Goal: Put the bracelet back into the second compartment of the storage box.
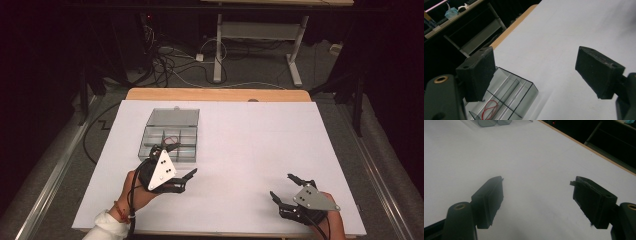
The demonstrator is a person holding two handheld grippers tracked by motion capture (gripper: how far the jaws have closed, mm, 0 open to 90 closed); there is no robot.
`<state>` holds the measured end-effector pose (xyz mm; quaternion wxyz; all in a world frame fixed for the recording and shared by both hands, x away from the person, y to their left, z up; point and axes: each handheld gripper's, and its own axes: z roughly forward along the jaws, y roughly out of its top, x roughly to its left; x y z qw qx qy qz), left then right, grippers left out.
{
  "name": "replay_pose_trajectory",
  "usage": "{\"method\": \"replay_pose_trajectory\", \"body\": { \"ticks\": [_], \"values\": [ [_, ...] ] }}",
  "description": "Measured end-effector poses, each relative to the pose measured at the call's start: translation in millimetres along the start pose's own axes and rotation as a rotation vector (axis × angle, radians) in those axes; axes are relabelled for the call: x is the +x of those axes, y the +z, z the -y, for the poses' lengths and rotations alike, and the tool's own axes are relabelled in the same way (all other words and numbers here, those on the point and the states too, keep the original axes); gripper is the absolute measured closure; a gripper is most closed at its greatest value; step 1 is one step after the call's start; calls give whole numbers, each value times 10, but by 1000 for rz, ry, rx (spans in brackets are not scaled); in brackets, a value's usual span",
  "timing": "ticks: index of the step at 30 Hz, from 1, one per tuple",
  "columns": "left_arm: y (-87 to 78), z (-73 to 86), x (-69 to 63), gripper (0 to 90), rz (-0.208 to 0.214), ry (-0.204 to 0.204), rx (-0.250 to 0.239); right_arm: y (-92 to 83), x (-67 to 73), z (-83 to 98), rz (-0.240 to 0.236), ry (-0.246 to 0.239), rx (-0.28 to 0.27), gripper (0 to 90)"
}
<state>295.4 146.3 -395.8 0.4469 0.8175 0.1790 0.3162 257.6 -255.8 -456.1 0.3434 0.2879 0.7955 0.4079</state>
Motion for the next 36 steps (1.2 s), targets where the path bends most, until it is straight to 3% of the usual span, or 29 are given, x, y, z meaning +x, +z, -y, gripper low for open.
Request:
{"method": "replay_pose_trajectory", "body": {
  "ticks": [16, 20, 22, 28, 36],
  "values": [
    [-112, 145, -115, 156, 10, 10, -1, -15, 0, -9, -8, -1, -8, 252],
    [-131, 208, -127, 156, -6, 14, 11, -15, 0, -9, -8, -2, -8, 252],
    [-138, 260, -120, 156, -5, -8, 11, -14, 4, -8, -9, -3, -6, 252],
    [-147, 395, -129, 156, -15, -5, 46, -8, 10, -1, -14, -8, -2, 252],
    [-235, 552, -112, 156, -26, -35, 29, 0, 19, 1, -20, -13, 0, 252]
  ]
}}
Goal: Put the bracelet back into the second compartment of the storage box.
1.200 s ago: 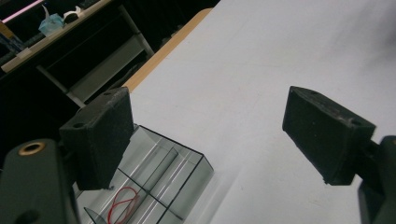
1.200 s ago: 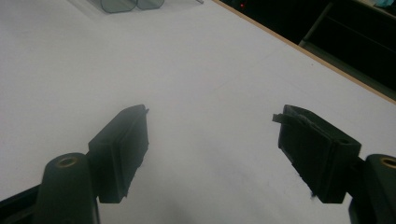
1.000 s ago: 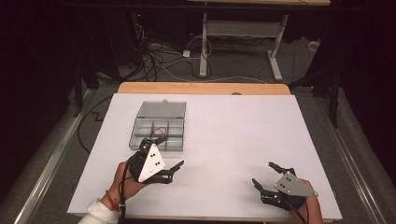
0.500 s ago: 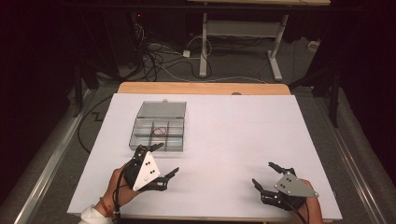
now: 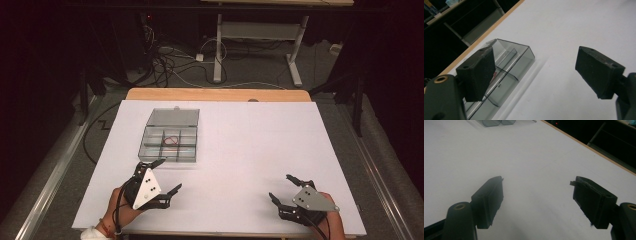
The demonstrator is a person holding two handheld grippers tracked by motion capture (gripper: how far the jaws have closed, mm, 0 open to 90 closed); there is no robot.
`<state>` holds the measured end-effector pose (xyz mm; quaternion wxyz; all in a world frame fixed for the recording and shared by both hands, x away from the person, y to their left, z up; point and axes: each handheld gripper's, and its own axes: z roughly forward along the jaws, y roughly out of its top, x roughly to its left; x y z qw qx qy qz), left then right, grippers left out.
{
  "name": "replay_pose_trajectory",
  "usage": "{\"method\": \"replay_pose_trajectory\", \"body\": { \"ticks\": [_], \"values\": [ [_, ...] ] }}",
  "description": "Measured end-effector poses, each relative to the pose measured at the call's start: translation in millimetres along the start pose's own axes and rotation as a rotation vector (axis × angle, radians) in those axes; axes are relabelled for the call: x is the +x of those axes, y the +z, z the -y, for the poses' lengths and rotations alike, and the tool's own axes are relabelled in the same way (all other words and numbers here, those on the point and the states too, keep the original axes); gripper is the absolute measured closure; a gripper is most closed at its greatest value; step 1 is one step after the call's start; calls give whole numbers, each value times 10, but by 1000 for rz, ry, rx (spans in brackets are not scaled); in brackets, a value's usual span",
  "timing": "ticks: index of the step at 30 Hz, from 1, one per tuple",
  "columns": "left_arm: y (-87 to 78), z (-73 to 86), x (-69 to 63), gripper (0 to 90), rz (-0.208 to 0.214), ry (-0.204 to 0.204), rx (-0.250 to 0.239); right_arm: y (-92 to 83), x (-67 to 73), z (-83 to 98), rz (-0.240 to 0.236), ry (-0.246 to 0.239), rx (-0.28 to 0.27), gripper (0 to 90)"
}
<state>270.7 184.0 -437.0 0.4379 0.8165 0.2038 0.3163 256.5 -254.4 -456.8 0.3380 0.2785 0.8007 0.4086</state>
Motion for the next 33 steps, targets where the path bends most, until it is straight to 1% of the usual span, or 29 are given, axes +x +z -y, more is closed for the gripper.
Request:
{"method": "replay_pose_trajectory", "body": {
  "ticks": [2, 5, 7, 12, 15, 17, 18, 20, 23, 25, 28, 30, 33],
  "values": [
    [-9, 66, 16, 156, 4, -24, 3, 1, 0, -1, -1, 2, 0, 252],
    [-5, 152, 20, 156, -8, -17, 19, 4, 4, -5, -3, 2, -1, 252],
    [-8, 205, 37, 156, -5, -34, 30, 9, 5, -3, -4, 2, 1, 252],
    [-25, 288, 62, 156, -12, -31, 45, 18, -4, 13, -4, 9, 6, 252],
    [-30, 338, 70, 157, -13, -40, 57, 26, -7, 14, -5, 12, 9, 252],
    [-32, 385, 62, 157, -33, -36, 66, 30, -9, 17, -5, 13, 8, 252],
    [-32, 412, 56, 161, -45, -24, 79, 31, -10, 19, -4, 12, 11, 252],
    [-28, 490, 55, 160, -54, -26, 102, 33, -16, 22, -4, 14, 9, 252],
    [-34, 581, 72, 160, -48, -52, 134, 30, -19, 20, -3, 10, 9, 252],
    [-62, 623, 76, 160, -46, -63, 144, 25, -17, 14, -5, 8, 5, 252],
    [-85, 639, 75, 158, -45, -73, 155, 28, -19, 1, -8, 6, -1, 252],
    [-94, 614, 74, 159, -43, -78, 143, 25, -8, -2, -7, -2, 1, 252],
    [-98, 585, 63, 158, -44, -65, 130, 17, 2, 3, -7, -9, 2, 252]
  ]
}}
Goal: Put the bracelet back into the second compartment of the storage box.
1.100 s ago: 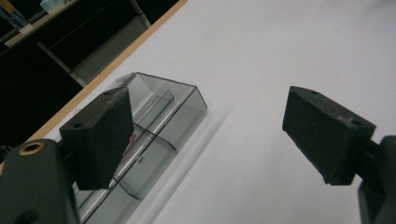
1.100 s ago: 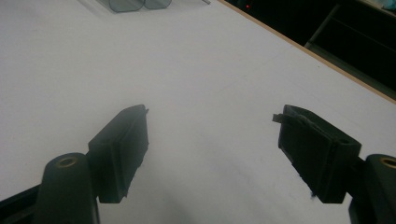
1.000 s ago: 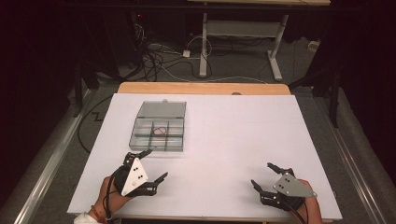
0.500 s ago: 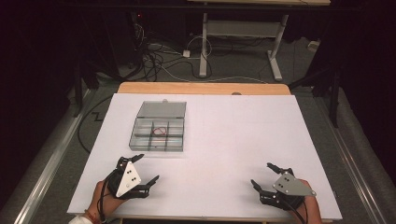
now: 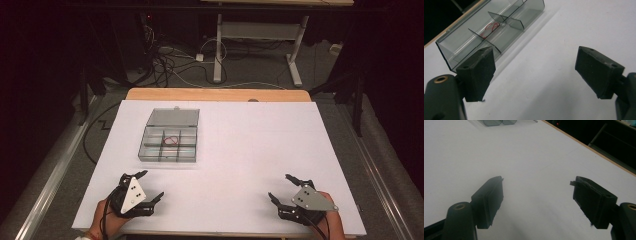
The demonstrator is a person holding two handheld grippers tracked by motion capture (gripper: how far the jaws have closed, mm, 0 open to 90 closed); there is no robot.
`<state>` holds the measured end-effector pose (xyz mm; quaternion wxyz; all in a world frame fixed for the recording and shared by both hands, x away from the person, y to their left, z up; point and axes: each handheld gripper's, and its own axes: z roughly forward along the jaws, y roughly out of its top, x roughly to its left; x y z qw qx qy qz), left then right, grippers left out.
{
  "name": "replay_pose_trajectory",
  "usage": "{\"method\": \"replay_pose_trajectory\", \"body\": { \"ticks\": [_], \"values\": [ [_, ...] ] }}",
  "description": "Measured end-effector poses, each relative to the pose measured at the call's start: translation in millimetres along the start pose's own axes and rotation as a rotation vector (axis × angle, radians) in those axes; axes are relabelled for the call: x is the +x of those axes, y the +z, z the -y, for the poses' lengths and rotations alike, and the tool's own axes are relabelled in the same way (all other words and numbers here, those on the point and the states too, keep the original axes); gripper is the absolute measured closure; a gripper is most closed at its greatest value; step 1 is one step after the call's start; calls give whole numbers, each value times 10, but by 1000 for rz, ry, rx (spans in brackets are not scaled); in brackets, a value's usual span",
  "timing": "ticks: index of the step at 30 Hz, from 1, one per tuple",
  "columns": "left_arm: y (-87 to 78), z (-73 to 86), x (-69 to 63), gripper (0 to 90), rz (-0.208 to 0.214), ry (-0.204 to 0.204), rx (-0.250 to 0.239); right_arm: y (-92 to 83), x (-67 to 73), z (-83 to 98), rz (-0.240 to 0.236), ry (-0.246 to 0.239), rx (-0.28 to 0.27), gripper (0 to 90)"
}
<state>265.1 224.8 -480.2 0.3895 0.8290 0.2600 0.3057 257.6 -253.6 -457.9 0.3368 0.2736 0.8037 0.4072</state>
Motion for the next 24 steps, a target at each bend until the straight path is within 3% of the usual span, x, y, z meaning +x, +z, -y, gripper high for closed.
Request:
{"method": "replay_pose_trajectory", "body": {
  "ticks": [24],
  "values": [
    [-5, 3, -22, 157, 8, 5, 6, -2, 9, -24, 7, -6, -4, 249]
  ]
}}
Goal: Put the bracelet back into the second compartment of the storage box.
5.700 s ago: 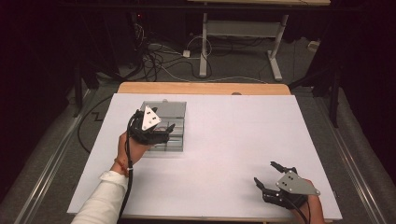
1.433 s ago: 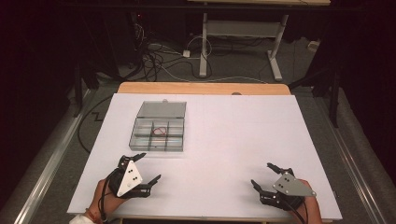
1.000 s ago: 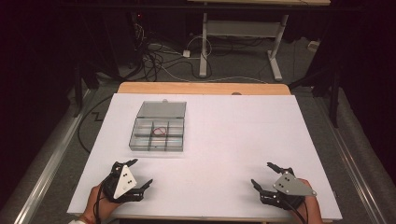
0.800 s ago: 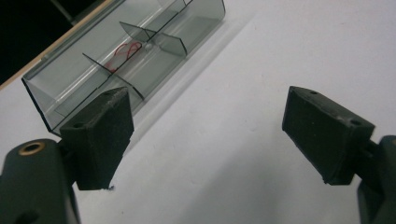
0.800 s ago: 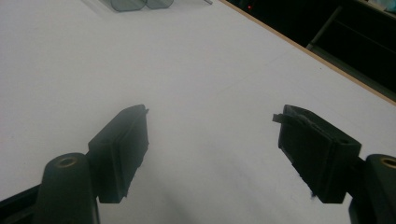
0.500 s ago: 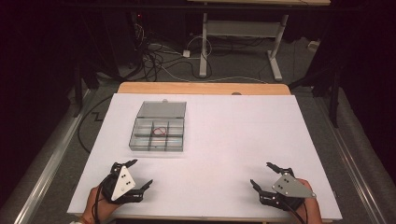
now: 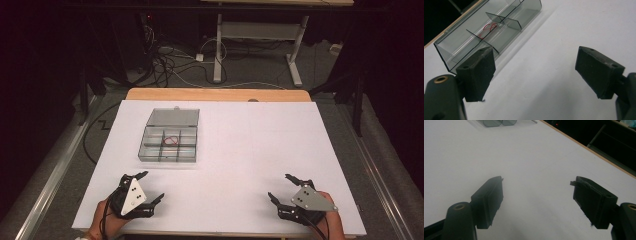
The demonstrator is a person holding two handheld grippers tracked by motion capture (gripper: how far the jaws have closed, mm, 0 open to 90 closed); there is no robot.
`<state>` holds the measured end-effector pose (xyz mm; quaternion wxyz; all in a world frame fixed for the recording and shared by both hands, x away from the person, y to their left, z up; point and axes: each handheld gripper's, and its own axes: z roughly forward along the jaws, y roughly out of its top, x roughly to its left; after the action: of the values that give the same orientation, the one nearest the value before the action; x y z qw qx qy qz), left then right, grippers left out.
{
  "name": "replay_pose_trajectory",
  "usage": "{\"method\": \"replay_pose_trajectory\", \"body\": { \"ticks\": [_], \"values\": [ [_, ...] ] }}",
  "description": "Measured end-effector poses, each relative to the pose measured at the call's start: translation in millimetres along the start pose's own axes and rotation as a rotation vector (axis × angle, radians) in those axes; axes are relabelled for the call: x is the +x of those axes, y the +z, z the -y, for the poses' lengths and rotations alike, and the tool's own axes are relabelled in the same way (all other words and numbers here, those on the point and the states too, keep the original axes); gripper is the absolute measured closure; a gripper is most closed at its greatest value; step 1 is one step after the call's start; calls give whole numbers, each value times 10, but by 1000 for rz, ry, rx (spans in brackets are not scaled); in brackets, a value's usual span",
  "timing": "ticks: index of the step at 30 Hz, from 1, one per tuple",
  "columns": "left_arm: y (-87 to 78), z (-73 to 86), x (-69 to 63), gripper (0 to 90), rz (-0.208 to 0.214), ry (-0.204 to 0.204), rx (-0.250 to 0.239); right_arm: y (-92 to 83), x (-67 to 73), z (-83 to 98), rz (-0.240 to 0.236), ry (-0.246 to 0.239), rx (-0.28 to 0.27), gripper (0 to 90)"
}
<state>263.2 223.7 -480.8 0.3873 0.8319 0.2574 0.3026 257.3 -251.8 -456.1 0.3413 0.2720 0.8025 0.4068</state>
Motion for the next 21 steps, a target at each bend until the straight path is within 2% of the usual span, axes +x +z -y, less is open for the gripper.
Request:
{"method": "replay_pose_trajectory", "body": {
  "ticks": [10, 14, 21],
  "values": [
    [2, -21, 25, 157, -14, 7, 3, 3, -9, 15, 0, 7, 1, 249],
    [48, -35, 18, 157, -13, -1, 3, 18, -12, 41, -1, 3, 10, 249],
    [106, -57, -18, 157, -1, 14, -1, 22, -38, 58, 11, 12, 11, 249]
  ]
}}
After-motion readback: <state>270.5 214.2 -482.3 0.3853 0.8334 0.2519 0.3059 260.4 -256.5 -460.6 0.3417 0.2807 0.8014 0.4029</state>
